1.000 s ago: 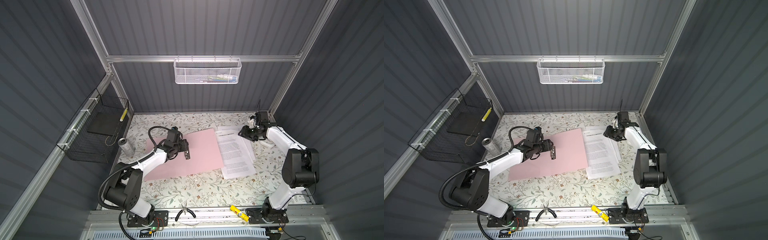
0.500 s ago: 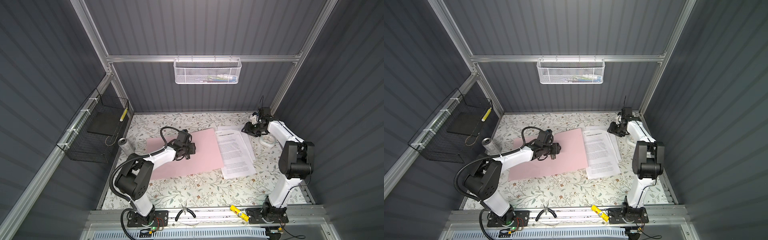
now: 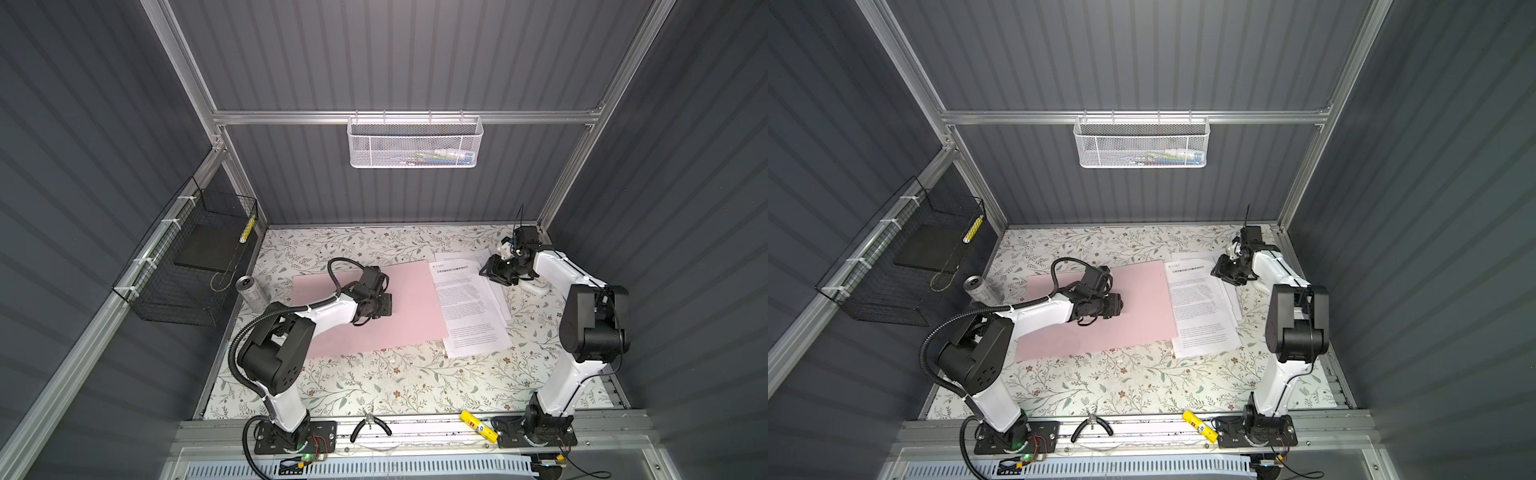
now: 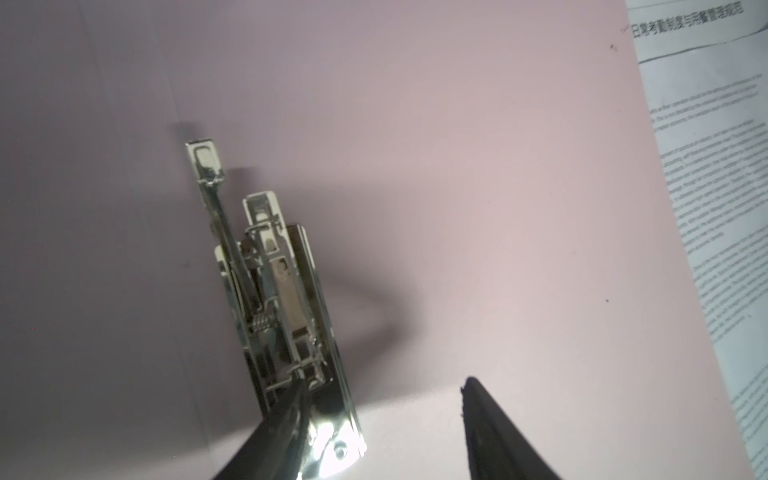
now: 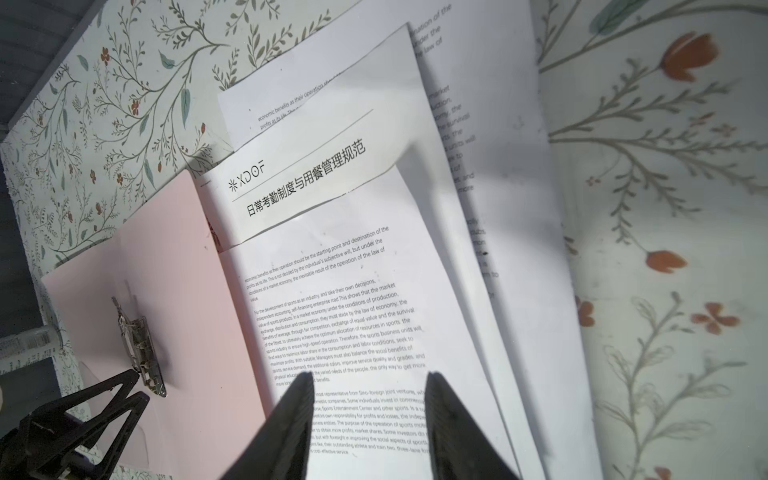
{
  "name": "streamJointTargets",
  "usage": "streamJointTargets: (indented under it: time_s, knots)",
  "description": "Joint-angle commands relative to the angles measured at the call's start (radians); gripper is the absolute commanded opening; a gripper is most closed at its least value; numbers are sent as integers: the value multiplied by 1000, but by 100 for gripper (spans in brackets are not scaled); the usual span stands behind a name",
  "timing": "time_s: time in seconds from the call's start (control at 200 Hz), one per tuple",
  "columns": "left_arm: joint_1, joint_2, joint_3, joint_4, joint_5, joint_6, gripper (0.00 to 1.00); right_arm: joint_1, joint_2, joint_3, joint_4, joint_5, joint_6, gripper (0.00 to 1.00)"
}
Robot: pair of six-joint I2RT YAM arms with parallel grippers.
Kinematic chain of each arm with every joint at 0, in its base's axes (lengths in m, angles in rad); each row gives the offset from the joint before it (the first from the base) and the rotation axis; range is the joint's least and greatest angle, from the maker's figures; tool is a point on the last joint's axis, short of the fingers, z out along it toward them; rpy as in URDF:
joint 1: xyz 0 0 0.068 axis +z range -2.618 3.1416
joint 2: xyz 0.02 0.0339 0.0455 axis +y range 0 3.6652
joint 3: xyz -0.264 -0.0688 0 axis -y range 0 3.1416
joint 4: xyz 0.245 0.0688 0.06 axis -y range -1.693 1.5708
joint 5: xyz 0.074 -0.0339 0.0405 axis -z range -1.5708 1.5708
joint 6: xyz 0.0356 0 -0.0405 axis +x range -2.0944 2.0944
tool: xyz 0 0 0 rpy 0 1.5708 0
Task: Put the files into the folder
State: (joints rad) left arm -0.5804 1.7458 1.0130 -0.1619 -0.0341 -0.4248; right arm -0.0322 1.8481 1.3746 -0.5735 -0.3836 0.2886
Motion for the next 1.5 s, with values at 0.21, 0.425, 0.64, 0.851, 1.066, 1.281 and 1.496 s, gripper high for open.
streamJointTargets:
  time_s: [0.21, 0.425, 0.64, 0.851, 1.066, 1.281, 1.496]
  knots:
    - [-1, -29, 18, -67, -11, 47, 60, -4, 25, 30, -74, 162, -106, 50]
    - [-12, -66, 43, -55, 46, 54, 63, -9, 73, 46, -83, 123, -140, 60]
    - [-27, -73, 31, 24, 119, 16, 64, -15, 110, 38, -86, 111, -144, 59]
    - [-50, -25, 35, 90, 166, -3, 64, -26, 152, 53, -98, 80, -146, 58]
    - [-58, 55, 45, 157, 225, -29, 63, -28, 177, 76, -122, 57, -149, 58]
    - [-59, 90, 44, 183, 243, -35, 62, -28, 184, 65, -135, -20, -157, 57]
    - [-60, 130, 40, 205, 263, -42, 61, -29, 189, 45, -142, -80, -162, 55]
